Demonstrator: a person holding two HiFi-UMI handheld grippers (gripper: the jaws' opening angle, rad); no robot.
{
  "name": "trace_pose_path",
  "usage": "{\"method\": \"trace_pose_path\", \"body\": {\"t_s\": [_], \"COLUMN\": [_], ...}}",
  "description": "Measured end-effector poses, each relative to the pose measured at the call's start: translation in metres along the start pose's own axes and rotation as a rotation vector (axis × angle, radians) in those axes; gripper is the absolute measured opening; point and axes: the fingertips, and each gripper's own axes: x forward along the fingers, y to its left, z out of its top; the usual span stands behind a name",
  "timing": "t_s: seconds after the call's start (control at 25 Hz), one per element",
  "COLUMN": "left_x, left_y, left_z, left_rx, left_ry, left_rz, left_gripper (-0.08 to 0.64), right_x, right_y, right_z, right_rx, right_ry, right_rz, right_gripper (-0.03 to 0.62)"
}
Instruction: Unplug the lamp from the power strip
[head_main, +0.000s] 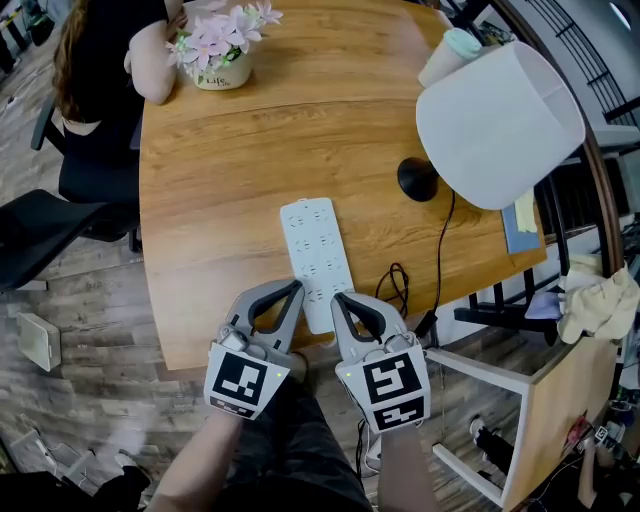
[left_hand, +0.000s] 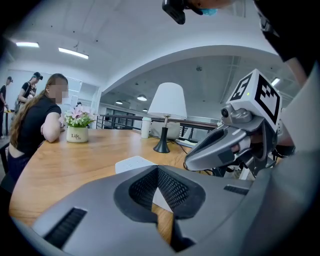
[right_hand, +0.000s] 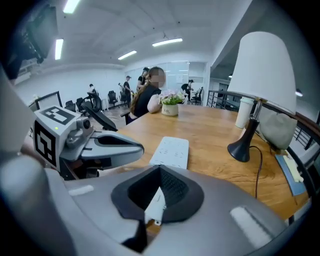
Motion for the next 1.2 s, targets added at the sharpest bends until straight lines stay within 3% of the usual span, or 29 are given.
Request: {"method": "trace_pose_path", "body": {"t_s": [0.24,0.48,0.84,1.2], "left_x": [-0.008,-0.018,-0.037,-0.052], "left_y": [0.003,0.005,0.002,-0.002], "left_z": [0.009,0.019,0.041,0.056], "left_rx": [0.021,-0.021,-0.039,-0.037], "left_ry": [-0.034,-0.052,-0.102,-0.153], "left_rz": [0.015,0.031,0.058,0.086], "left_gripper": [-0.005,-0.005,-0.005,-0.005], "right_x": [-0.013,-0.032,-0.064,-0.085], "right_y": [-0.005,-0.011,-0.012,-0.007], "right_z": [0.016,0.026,0.045,0.054], "right_rx": [0.067,0.094,0.106,0.090], "right_ry": [-0.163,-0.274,-0.407,-0.466], "right_rz": [-0.009,-0.032,-0.048,-0.050], "right_gripper": [0.008,0.008,0.008,0.008]}}
